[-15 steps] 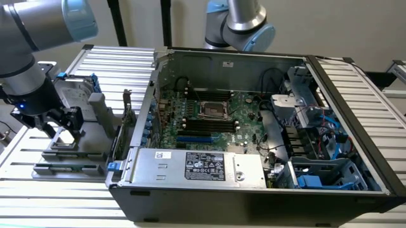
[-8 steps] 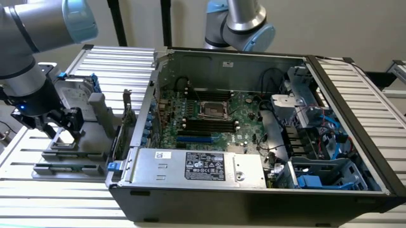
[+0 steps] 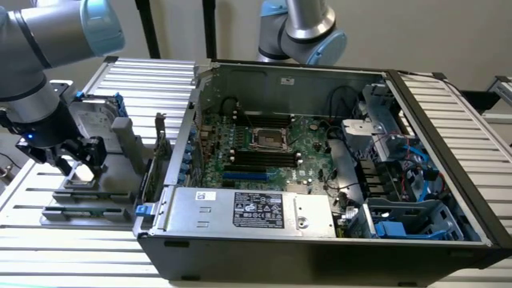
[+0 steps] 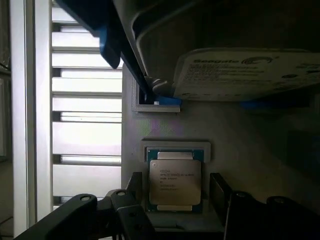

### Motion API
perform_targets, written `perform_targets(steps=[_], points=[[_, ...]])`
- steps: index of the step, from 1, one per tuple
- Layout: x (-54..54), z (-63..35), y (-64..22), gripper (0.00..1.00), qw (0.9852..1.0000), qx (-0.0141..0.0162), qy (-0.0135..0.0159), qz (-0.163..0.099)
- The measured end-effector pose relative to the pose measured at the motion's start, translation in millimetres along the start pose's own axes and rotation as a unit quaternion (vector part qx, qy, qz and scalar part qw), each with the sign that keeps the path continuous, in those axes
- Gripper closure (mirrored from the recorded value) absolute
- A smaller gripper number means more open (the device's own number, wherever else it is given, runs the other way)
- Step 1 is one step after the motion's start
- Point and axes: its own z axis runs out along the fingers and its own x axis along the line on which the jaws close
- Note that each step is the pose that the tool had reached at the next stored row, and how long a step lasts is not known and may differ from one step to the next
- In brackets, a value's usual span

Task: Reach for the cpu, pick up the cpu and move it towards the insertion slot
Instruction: 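Pick up the cpu and move it towards the insertion slot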

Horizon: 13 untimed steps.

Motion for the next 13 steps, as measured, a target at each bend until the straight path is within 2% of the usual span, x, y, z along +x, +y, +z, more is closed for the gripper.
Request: perform_targets(steps=[7,13], points=[[-0.1,1.5,1.4,0.35,1.0000,0.0003,0.0010,0.000],[0.0,2.7,2.3,0.35,1.0000,0.0021,0.0028,-0.001]])
